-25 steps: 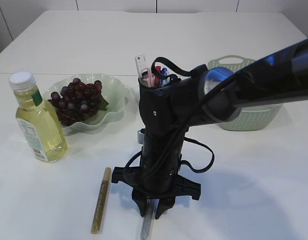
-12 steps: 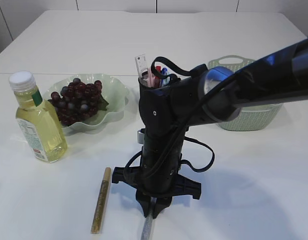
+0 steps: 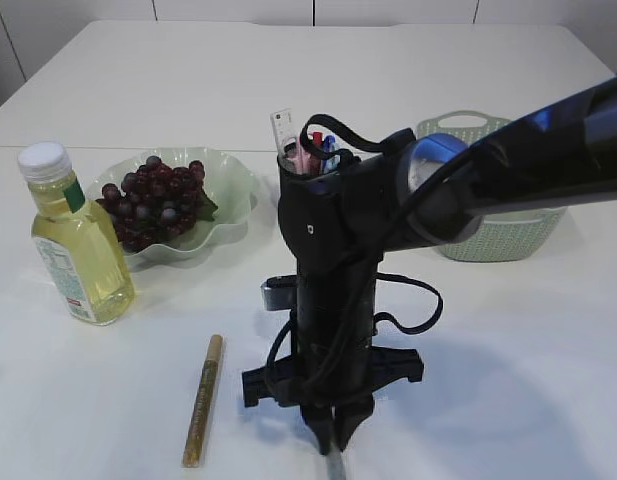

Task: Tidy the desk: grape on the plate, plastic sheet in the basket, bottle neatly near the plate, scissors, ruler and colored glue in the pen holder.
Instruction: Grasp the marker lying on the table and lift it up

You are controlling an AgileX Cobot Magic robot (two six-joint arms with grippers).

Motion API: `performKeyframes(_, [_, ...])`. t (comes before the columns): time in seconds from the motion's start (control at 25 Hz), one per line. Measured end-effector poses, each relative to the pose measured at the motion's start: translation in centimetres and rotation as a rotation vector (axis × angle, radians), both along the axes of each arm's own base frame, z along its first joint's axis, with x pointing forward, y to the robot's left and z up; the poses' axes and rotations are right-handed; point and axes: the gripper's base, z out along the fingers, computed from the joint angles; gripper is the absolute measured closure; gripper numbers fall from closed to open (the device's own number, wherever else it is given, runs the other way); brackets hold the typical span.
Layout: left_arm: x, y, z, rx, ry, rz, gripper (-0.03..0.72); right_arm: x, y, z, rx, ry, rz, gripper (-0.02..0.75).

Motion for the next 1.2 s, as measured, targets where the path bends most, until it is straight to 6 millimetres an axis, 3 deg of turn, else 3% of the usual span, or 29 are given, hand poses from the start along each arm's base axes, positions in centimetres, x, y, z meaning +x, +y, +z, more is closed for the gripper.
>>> performKeyframes(0.28, [-0.1,0.0,-0.1,0.002,0.012,-0.003,0.379,-0.5,-0.8,0.2,-0.044,0.048,0.242,0.631])
performKeyframes(0.4, [-0.1,0.0,-0.1,0.005,0.015,-0.004,0.379,-0.4,-1.0,1.1,-0.031,0.021,0.3,0.631])
performKeyframes(0.96, [-0.2,0.0,-0.2,0.005,0.024,-0.006,0.379,-0.3,-1.7,10.7,0.121,-0.358,0.569,0.633])
performKeyframes(1.2, [-0.2,-0.1,-0.1,-0.005,0.026,-0.008,0.379,-1.5,-2.8,13.1,0.195,-0.548,0.633,0.633])
